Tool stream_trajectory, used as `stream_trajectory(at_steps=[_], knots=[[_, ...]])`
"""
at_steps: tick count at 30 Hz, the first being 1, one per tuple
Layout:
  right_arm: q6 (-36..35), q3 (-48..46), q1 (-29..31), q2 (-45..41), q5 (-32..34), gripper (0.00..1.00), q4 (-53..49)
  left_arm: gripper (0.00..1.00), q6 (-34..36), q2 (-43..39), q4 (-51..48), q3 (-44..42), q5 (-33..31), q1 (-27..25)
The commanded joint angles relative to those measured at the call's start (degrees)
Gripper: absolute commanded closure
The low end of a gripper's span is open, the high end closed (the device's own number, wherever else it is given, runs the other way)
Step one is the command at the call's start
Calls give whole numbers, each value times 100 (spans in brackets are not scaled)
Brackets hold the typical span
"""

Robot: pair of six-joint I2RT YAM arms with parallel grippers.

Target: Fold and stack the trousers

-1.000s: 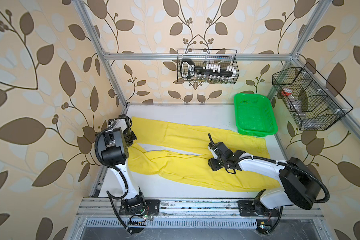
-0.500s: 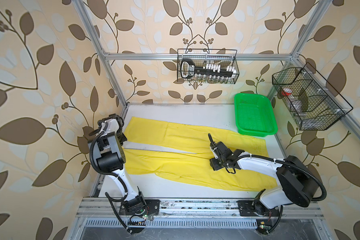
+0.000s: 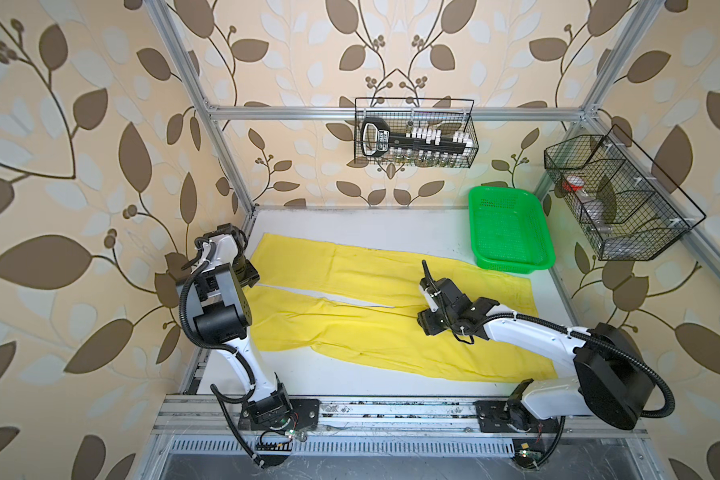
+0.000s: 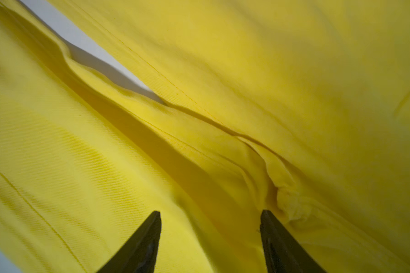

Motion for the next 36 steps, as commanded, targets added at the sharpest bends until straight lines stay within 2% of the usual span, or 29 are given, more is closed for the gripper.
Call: stream_trajectory(at_steps=[1,8,10,16,24,30,36], knots=[[-568,312,161,26,-312,32,258,30,-505,-805,-273,-570,554,-58],[-1572,175,618,11,-995,32,891,28,-1477,-1985,40,-2343,1160,16],[-1963,96,827,10,-1123,33,945,28,-1672,-2245,142,-2721,1156,31],[-2756,55,1458,271,-1437,38,1049,28,-1898,-2371,493,-3478,1042,139],[-3130,165,2228,979,-1333,47,1076,34,-1757,-1927,943,-3792,954,218],[-3076,154,2336,1310,-1039,53,1052,38,-1537,-1731,1074,-3761,762,227],[-3077,110,2396,1420,-1049,65,969,39,-1457,-1471,1147,-3605,566,227]])
